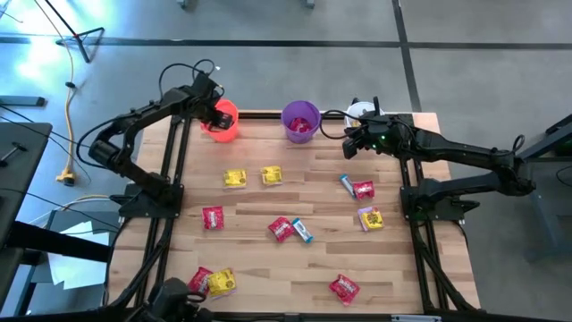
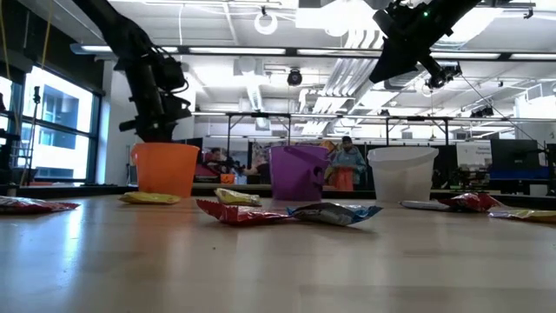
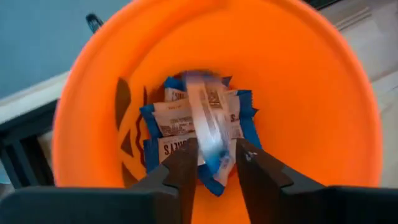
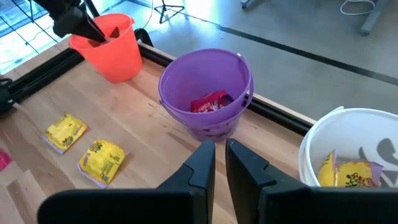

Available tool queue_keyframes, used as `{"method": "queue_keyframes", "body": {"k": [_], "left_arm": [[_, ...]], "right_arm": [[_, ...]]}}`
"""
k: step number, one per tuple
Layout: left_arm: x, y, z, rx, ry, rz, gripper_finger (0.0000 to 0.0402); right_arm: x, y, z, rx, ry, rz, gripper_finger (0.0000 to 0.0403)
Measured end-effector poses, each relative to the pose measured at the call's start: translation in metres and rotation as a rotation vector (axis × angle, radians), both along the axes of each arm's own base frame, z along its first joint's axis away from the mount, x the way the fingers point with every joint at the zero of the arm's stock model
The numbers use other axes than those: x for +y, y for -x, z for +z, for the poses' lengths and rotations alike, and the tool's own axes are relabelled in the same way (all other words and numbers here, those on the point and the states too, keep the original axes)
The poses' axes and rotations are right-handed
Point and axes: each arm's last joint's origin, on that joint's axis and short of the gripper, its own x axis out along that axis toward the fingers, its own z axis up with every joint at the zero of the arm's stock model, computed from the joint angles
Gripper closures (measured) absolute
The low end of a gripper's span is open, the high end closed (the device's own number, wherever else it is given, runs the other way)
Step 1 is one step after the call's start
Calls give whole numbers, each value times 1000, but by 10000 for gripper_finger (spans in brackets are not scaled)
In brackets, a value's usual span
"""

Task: Sort candy
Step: Put the white chocolate bar into the orange bucket, then put the red candy into the purple bucket

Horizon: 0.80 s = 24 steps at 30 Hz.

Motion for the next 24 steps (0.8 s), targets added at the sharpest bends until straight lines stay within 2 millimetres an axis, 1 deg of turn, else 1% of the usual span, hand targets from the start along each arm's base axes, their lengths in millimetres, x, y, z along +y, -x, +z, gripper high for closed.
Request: {"method": "queue_keyframes", "body": {"k": [5,10,12,17,24], "left_arm": [[-5,3,13,-10,-52,-22,281],[-11,7,26,-2,-120,-74,277],[-16,8,33,-24,-132,-101,277],[-38,6,53,-92,-165,-196,292],[-81,0,81,-140,-252,-313,337]], "right_arm": [[0,0,0,-1,-4,7,369],[0,0,0,-4,-1,8,369],[0,-1,1,-10,1,10,369],[1,-1,1,10,12,66,369],[1,-2,1,32,35,95,369]]}}
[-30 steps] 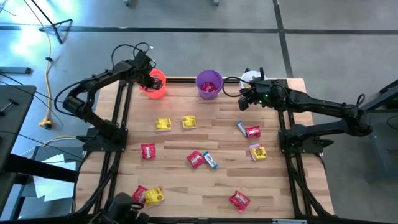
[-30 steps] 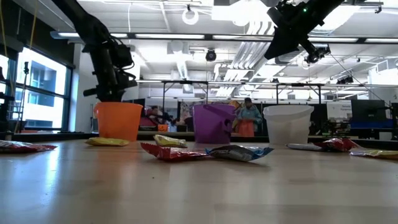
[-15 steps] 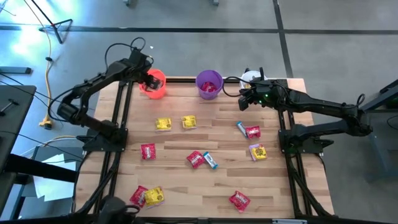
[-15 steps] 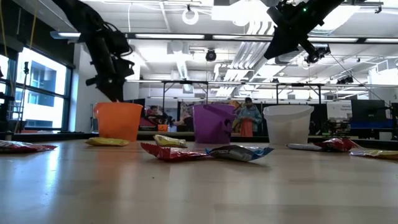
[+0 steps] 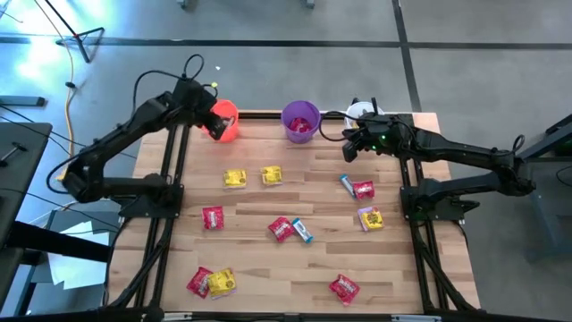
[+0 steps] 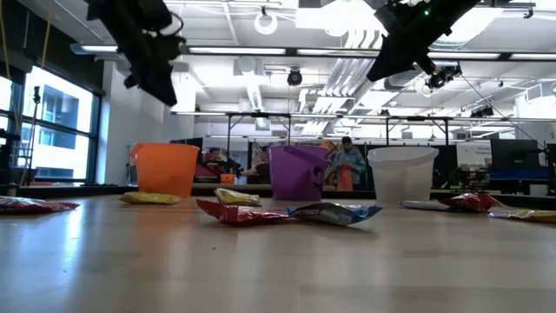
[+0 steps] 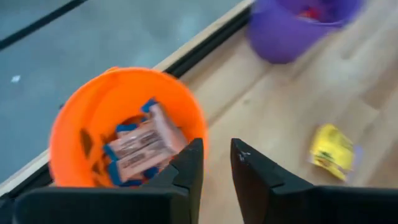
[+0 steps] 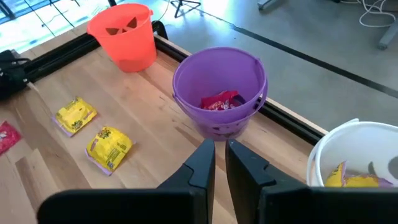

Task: Sort candy
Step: Put the red candy into the purple bucket

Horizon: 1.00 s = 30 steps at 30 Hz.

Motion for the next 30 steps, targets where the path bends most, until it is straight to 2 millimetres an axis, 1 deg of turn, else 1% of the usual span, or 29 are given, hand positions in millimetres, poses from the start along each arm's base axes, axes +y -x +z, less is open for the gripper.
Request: {"method": "queue_keyframes", "body": {"k": [4,9,12,15,18,23,27,30], "left_arm": [[-24,-4,10,-35,-17,-76,363],[-51,-8,12,3,18,-194,395],[-64,-10,11,22,39,-255,400],[-73,-16,9,-9,27,-296,400],[-79,-23,-3,-59,15,-316,401],[-91,-32,-39,-150,41,-325,401],[-103,-39,-61,-224,51,-353,401],[-110,-42,-70,-252,49,-369,401]], "right_arm": [[0,0,0,3,4,3,369],[0,0,0,2,3,3,369],[0,0,0,2,4,4,369],[0,0,0,9,9,22,369],[2,-1,-1,8,-17,91,369],[8,1,-7,45,-129,148,368],[19,8,-19,171,-223,142,359],[28,14,-36,280,-307,132,345]]}}
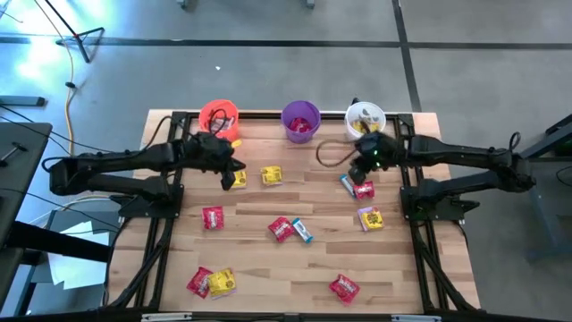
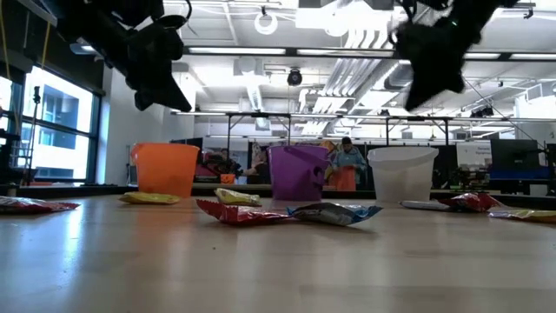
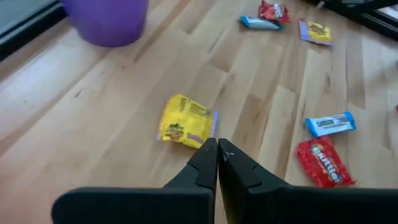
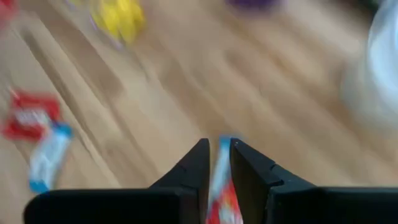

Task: Sort candy
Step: Put the red candy into the purple bucket

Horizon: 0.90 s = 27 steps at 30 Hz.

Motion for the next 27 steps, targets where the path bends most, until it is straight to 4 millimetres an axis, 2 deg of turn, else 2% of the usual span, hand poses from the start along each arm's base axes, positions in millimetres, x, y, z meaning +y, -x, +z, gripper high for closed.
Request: {"method": "queue_keyframes", "body": {"k": [5,11,17,22,27], "left_arm": [[-4,-1,-6,0,-19,21,401],[-3,-2,-5,-16,-26,23,401],[-3,-2,-4,-29,-29,24,401],[-3,-2,-4,-31,-18,32,401],[-3,-2,-4,-32,-15,34,401]], "right_arm": [[14,11,-41,128,-177,-38,305],[18,33,-94,267,-260,-169,240],[20,45,-124,277,-307,-274,206],[19,45,-132,243,-299,-305,233],[19,45,-132,243,-287,-302,323]]}}
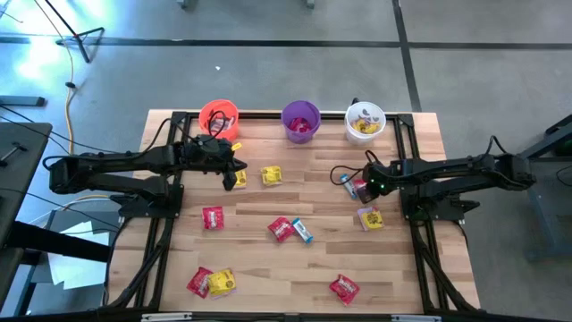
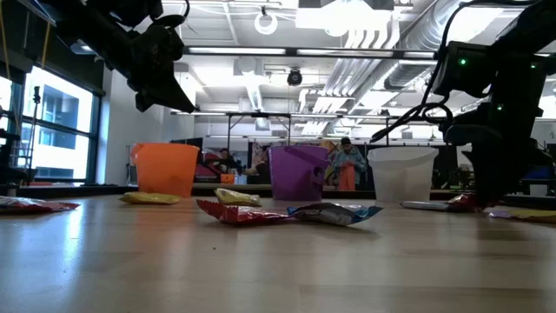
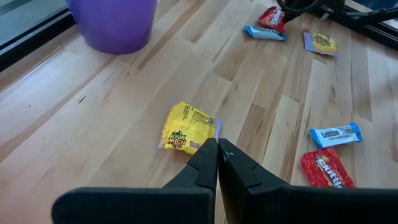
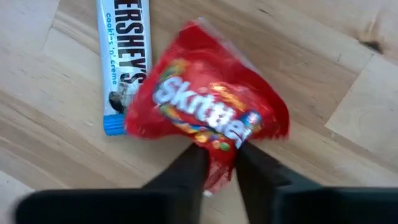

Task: Sort candy
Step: Put the red candy into the purple bucket

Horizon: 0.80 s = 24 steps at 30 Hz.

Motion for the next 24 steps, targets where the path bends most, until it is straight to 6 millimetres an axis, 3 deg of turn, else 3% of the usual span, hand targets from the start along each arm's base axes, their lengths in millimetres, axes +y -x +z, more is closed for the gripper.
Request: {"method": "queue_keyframes", "body": {"k": [2,4,8,13,17,24], "left_arm": [[0,0,0,0,0,0,401],[0,0,0,0,0,0,401],[0,0,0,0,5,4,401],[1,0,0,4,-11,27,401],[1,0,0,7,-28,42,401],[2,-1,2,-12,-35,43,401]], "right_arm": [[0,0,2,4,14,-1,371],[-1,-4,8,-2,47,5,393],[-6,-18,33,-65,118,5,385],[-14,-44,84,-244,322,34,400],[-34,-67,111,-352,476,-10,400],[-82,-120,125,-334,537,53,402]]}}
